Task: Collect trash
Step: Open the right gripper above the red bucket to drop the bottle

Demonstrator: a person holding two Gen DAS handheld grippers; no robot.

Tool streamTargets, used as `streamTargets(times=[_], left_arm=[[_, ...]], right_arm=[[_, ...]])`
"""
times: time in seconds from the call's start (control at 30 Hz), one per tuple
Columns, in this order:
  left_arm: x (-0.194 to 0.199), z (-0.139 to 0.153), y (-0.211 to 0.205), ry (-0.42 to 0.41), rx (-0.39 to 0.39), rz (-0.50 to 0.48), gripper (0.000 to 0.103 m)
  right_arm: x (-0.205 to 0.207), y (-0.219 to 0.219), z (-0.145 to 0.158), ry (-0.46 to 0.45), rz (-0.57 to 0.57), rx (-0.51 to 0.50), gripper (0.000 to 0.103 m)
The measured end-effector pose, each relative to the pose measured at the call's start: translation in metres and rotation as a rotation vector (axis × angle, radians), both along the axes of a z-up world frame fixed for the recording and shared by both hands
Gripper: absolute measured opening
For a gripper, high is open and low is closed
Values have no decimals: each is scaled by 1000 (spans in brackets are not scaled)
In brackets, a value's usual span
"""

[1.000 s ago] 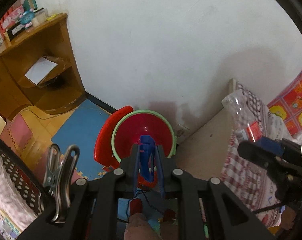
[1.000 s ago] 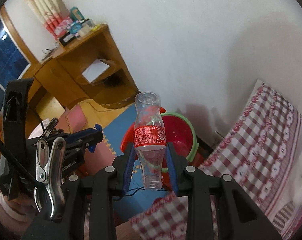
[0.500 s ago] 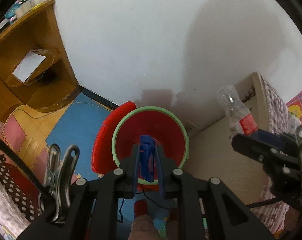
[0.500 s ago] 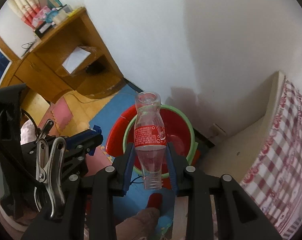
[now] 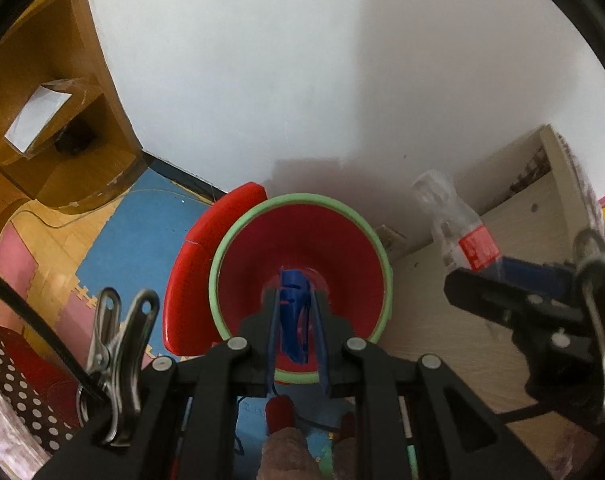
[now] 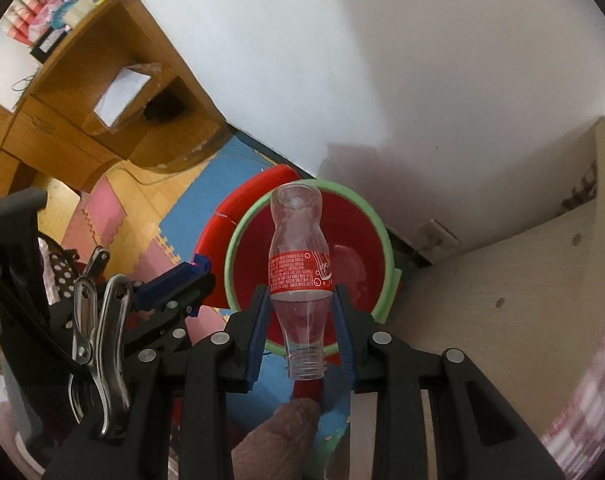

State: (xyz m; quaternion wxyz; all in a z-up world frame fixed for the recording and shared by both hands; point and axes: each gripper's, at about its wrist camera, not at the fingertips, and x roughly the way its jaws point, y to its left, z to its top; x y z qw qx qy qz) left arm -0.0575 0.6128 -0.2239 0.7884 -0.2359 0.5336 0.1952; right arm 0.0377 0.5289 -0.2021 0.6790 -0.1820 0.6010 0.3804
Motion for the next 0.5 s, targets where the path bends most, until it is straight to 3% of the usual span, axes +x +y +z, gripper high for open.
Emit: streamTargets(times=[0.13,0.23,0.5], left_arm=[[4,-22,4,17,-23,7,16],[5,-34,5,25,-31,10,16],[6,-54,13,41,-63,29,16]], right_arm=[[2,7,-16,3,16,-38,32],[6,11,-29,54,-7,-60,32],[8,19,-44,68,-28,-92,32]])
